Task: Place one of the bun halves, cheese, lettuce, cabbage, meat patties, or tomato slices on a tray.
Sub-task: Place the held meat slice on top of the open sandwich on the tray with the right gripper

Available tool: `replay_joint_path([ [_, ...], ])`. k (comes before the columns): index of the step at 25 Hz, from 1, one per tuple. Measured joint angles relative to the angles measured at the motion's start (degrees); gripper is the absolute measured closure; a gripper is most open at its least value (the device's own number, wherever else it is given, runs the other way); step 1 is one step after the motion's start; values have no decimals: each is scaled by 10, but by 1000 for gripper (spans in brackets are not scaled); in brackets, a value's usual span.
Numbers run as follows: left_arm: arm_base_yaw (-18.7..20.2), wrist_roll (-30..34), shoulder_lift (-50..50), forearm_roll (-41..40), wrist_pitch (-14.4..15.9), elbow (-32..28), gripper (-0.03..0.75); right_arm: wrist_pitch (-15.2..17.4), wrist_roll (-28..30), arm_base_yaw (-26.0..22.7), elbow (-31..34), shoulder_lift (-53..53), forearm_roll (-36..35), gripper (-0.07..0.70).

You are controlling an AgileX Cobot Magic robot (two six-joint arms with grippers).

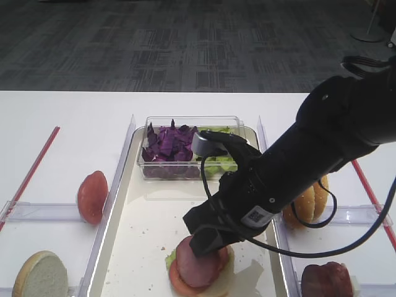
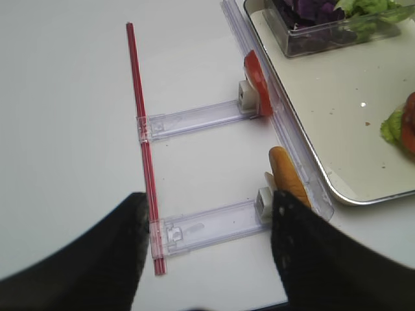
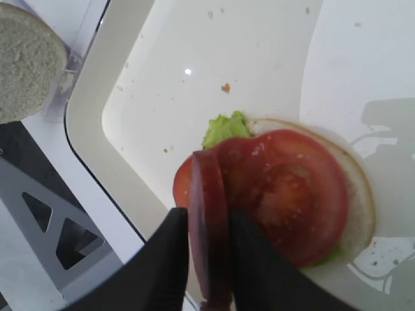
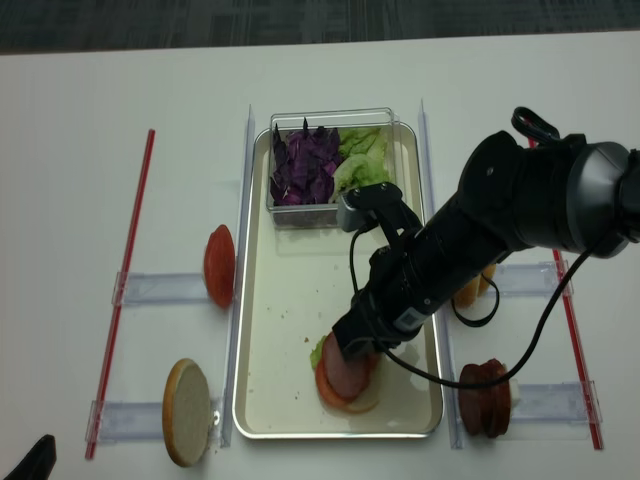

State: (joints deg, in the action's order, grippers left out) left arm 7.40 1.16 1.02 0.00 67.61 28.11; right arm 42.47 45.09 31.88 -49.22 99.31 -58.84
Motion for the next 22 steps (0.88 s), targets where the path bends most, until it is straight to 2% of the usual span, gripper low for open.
replay_joint_path([
  [8, 0, 0, 0, 0, 0, 0, 333, -23, 5, 0, 0, 0, 3, 342],
  [17, 0, 0, 0, 0, 0, 0, 333, -87, 6, 0, 0, 0, 21, 332],
  [22, 0, 0, 0, 0, 0, 0, 333, -107, 6, 0, 0, -7, 37, 331],
])
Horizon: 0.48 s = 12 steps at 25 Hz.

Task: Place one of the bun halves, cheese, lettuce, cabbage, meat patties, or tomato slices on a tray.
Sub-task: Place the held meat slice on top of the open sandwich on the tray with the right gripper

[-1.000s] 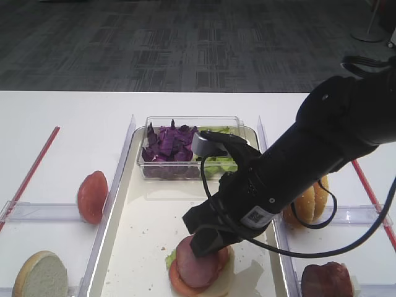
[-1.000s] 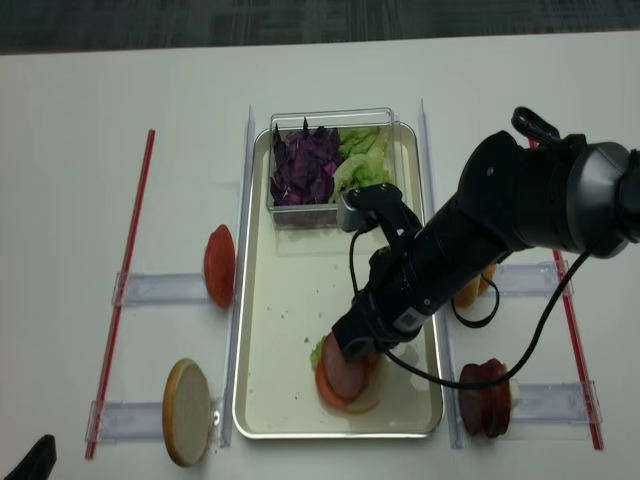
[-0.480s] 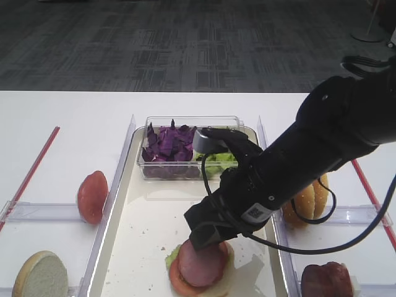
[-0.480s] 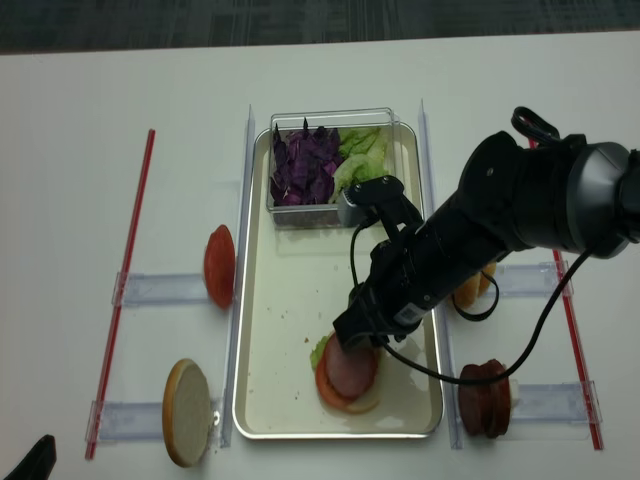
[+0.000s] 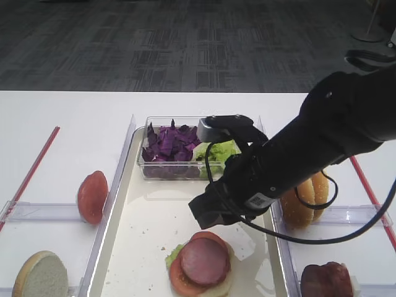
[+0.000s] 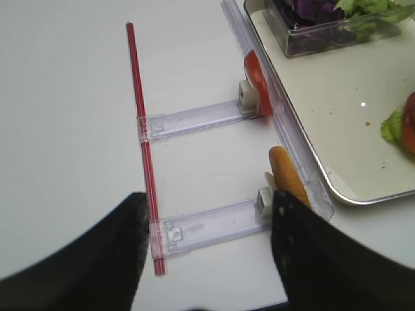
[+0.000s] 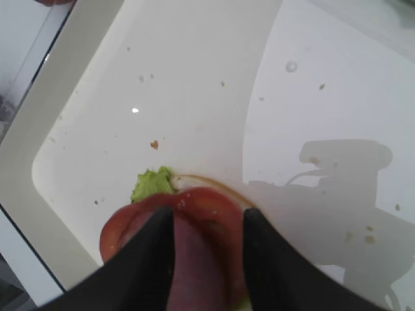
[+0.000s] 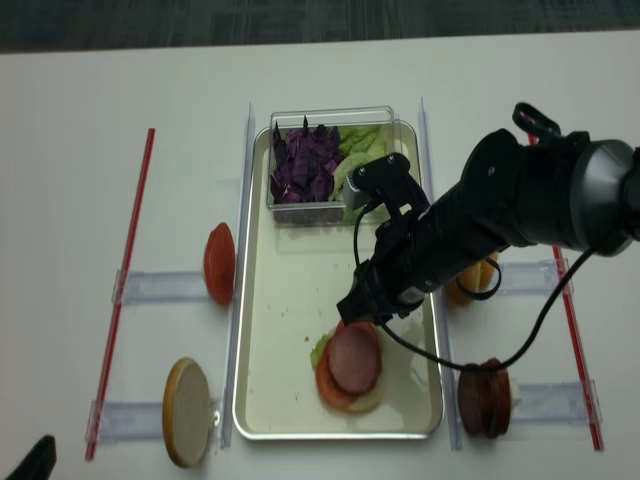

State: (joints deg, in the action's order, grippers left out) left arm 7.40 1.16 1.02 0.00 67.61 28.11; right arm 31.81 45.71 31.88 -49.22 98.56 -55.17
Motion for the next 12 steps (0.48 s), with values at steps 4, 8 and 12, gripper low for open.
replay_joint_path([
  [4, 0, 0, 0, 0, 0, 0, 333, -14, 0, 0, 0, -32, 18, 327],
  [8, 0, 0, 0, 0, 0, 0, 333, -27, -1, 0, 0, -61, 31, 325],
  [12, 0, 0, 0, 0, 0, 0, 333, -40, -21, -3, 0, -86, 49, 303],
])
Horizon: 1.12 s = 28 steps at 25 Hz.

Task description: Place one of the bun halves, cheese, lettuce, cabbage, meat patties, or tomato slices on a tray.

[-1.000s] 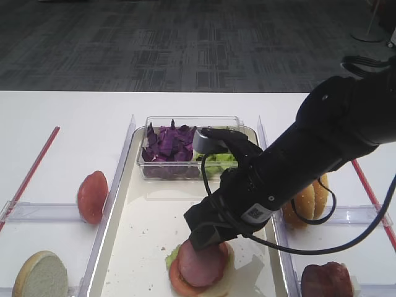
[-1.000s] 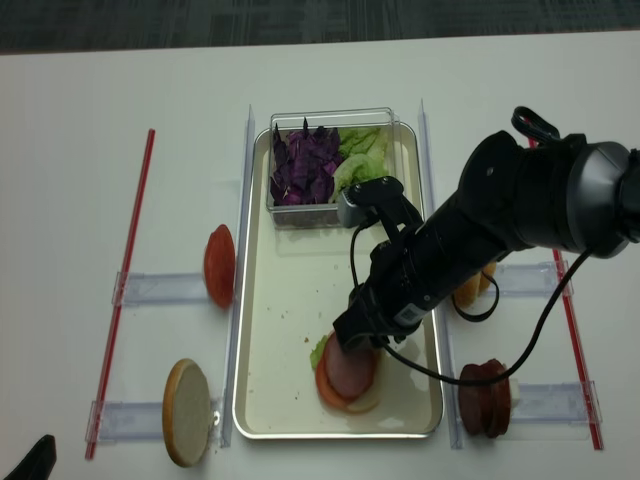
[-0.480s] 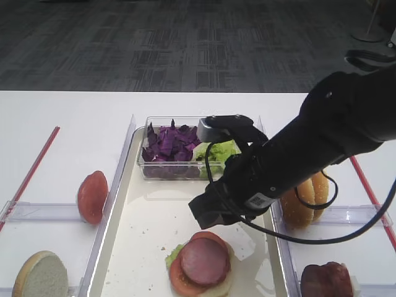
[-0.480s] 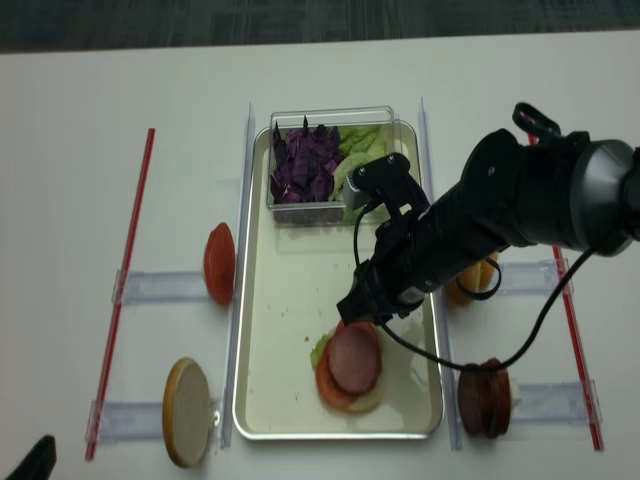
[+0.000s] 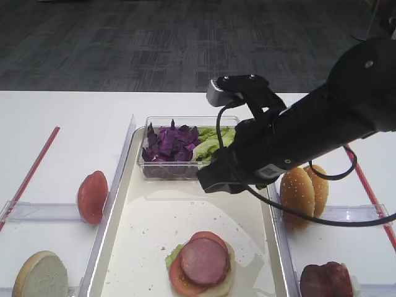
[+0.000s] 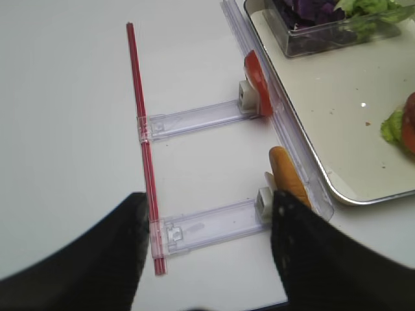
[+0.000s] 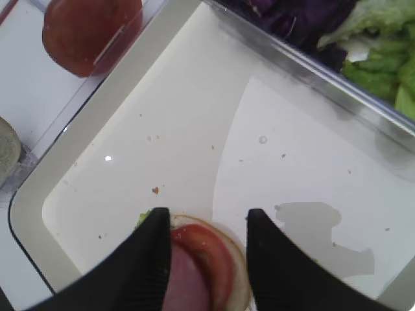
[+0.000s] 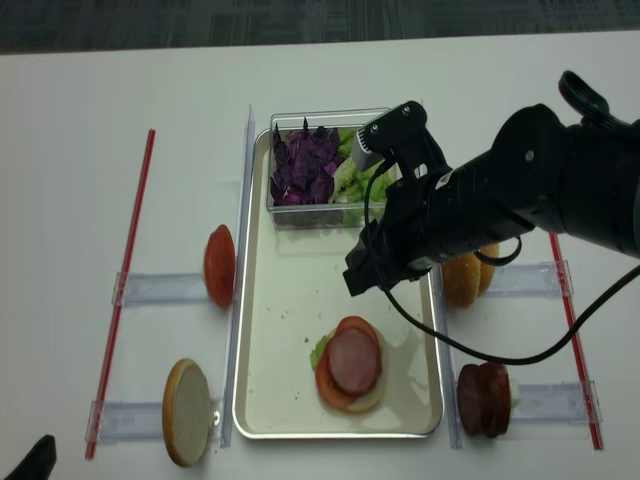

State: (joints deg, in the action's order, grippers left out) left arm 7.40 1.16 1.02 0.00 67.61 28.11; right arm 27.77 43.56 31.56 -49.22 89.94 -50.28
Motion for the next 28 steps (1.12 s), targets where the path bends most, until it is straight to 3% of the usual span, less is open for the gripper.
replay_joint_path([
  [7, 0, 0, 0, 0, 0, 0, 333, -17, -42, -34, 0, -23, 50, 191],
  [16, 0, 0, 0, 0, 0, 0, 333, -49, -94, -105, 0, -52, 119, 153],
  [28, 0, 0, 0, 0, 0, 0, 333, -51, -264, -207, 0, -53, 283, 62],
])
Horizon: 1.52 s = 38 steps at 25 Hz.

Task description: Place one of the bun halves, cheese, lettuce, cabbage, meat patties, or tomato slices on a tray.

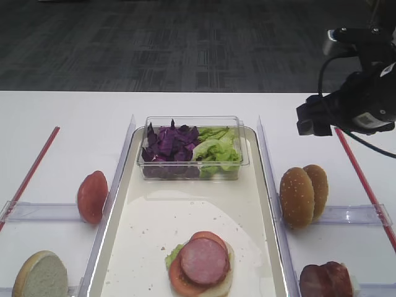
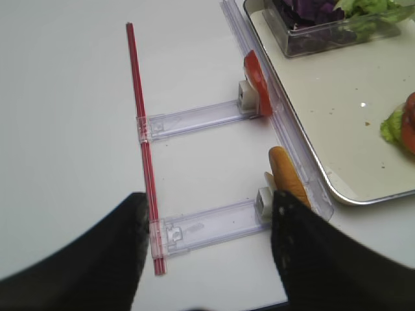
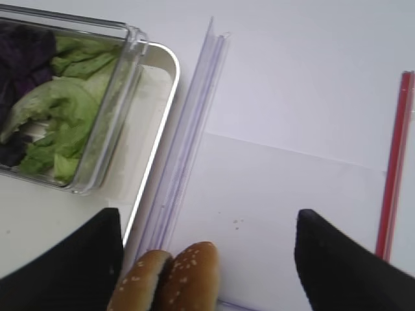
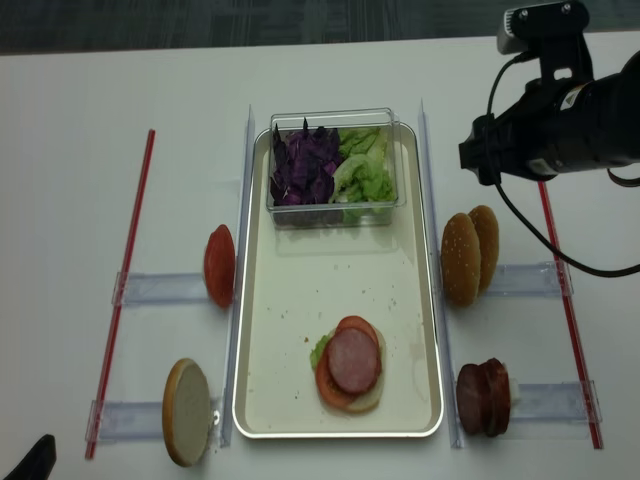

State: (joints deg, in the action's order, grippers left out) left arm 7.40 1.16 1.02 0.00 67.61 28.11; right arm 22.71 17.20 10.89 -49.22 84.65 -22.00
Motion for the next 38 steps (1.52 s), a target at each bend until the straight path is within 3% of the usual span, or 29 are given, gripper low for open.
replay_joint_path([
  [5, 0, 0, 0, 0, 0, 0, 333, 20, -37, -18, 0, -2, 40, 59],
  [17, 0, 0, 0, 0, 0, 0, 333, 135, -151, -18, 2, -107, 177, 59],
  [24, 0, 0, 0, 0, 0, 0, 333, 179, -166, -18, 74, -222, 186, 59],
  [38, 0, 0, 0, 0, 0, 0, 333, 326, -206, -18, 159, -519, 202, 59],
])
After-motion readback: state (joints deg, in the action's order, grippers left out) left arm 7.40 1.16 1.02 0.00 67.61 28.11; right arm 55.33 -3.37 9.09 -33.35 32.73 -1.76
